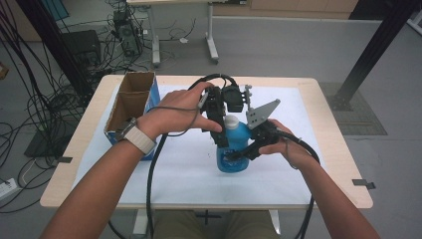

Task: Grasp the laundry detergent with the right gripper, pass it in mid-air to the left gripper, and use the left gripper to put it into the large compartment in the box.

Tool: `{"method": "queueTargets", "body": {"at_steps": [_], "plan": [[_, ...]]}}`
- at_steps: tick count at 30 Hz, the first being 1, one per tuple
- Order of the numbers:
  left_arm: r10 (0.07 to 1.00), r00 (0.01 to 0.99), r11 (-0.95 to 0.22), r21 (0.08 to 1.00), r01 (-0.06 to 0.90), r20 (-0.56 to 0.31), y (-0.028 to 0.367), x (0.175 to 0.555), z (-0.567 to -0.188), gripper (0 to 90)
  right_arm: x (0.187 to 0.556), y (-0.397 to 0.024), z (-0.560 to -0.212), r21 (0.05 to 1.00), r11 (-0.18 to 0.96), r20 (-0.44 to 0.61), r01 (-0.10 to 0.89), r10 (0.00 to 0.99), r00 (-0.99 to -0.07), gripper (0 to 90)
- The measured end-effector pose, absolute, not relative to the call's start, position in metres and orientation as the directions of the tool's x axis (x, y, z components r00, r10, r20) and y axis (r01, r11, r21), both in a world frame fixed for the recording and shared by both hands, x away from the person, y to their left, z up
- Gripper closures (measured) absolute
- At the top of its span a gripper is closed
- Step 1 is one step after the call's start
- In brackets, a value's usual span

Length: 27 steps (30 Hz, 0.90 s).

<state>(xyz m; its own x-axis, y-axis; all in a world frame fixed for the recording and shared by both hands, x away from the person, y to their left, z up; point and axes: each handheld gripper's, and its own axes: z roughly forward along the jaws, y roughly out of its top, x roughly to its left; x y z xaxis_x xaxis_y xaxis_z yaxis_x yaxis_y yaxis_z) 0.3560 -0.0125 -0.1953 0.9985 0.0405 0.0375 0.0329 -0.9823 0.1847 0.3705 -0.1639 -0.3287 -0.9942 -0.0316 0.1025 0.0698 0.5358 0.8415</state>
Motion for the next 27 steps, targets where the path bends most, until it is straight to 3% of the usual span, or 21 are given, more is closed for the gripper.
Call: {"method": "queueTargets", "body": {"at_steps": [27], "plan": [[0.028,0.999,-0.982,0.190,0.022,0.028,-0.024,0.354,-0.205,8.3,0.364,-0.158,-0.318,0.830,0.555,0.095,0.051,-0.051,-0.994,43.9]]}}
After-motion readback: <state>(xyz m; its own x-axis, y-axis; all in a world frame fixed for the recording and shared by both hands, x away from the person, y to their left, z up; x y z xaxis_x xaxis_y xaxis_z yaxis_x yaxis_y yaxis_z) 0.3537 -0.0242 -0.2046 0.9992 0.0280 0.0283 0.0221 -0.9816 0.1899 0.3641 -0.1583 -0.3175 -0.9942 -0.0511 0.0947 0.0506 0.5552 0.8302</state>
